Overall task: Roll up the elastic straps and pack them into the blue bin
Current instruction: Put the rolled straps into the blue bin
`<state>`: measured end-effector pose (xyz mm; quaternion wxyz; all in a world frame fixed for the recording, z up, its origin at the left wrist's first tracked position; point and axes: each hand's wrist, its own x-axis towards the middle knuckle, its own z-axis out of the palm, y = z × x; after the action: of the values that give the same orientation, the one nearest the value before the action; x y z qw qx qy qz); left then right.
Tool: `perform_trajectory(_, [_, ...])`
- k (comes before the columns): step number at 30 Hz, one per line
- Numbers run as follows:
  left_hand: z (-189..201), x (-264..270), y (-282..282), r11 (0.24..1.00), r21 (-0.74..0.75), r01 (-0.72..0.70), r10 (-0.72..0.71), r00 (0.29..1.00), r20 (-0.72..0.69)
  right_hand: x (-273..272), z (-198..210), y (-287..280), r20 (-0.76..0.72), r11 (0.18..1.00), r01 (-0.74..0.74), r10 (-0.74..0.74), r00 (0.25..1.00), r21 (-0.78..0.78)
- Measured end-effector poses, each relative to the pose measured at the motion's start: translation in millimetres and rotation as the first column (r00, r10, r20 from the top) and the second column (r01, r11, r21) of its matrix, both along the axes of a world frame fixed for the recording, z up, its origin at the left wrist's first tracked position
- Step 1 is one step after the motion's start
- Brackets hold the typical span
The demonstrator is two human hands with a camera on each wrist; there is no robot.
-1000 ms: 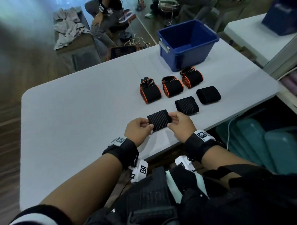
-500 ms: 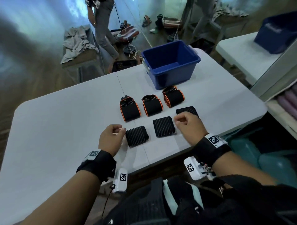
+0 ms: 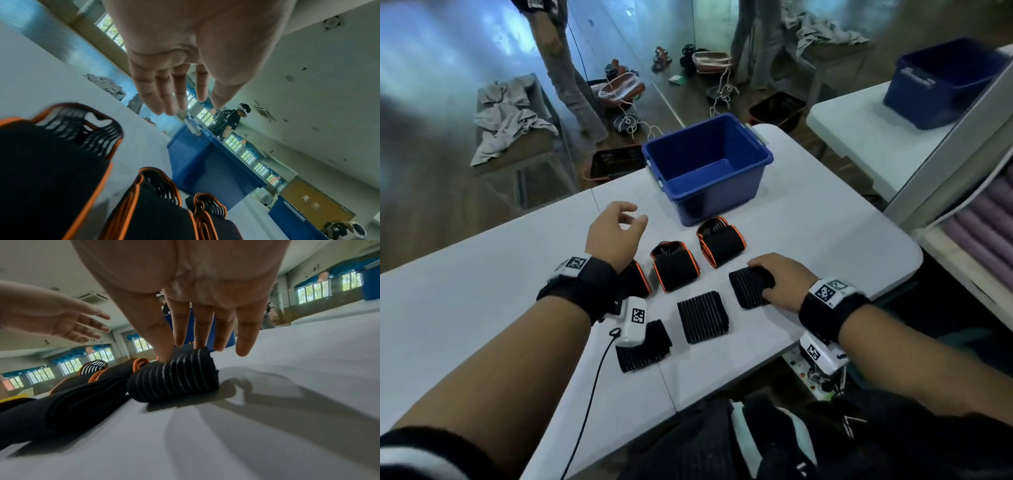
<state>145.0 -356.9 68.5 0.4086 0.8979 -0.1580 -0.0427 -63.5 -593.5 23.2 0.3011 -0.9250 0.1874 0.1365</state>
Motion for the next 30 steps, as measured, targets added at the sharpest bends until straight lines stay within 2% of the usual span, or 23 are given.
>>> perform_trajectory(7, [-8.0,52.5,-66.0,0.993,-0.092,-0.078,0.056,0.975,-0.215,5.1,3.7,-2.0,-0.057,0.997,-0.049,0.052,0.997,0.062])
perform_trajectory(9, [-8.3,57.3,-81.0,0.990,-0.087,-0.114,0.089,0.964,-0.250,6.0,-3.2,-5.7,-0.104,0.996,-0.022,0.031,0.994,0.081])
perform_trajectory(12, [-10.5,62.2,-94.5,0.987,-0.071,-0.142,0.117,0.953,-0.278,7.1,-14.9,-6.3,-0.099,0.995,-0.003,0.013,0.995,0.101])
perform_trajectory(16, [-13.5,68.9,-114.0,0.977,-0.103,-0.186,0.141,0.929,-0.341,9.1,-24.5,-3.2,-0.056,0.993,-0.116,0.115,0.992,-0.016])
perform_trajectory(21, [-12.5,66.7,-147.7,0.971,-0.109,-0.214,0.161,0.917,-0.365,7.1,-28.7,-12.2,-0.049,0.973,-0.227,0.225,0.973,-0.041])
perform_trajectory(30, [-10.5,58.7,-198.4,0.994,-0.080,-0.073,0.035,0.918,-0.395,-3.2,-26.5,-35.2,-0.005,0.978,-0.208,0.208,0.978,0.029])
